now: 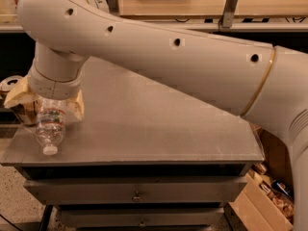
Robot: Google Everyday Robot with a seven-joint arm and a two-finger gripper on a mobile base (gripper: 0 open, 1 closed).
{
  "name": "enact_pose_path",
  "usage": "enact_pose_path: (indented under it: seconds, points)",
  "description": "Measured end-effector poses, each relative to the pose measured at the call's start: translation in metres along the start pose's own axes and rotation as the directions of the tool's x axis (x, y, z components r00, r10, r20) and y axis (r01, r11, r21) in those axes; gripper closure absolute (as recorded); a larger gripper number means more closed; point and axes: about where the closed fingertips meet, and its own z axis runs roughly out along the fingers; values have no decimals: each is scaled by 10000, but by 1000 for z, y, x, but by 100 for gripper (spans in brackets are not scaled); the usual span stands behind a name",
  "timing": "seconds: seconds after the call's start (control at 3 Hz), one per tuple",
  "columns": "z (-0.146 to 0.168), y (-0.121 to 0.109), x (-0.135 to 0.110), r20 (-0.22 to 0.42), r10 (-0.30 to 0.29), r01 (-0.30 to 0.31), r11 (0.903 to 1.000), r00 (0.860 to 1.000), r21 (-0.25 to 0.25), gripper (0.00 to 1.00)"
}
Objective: Move water bottle near orange can
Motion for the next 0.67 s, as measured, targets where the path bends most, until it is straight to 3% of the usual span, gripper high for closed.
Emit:
enact_pose_path:
  seconds: [0.67]
  points:
    - [-12,-3,7,-183,58,-56,10000,9998,72,0]
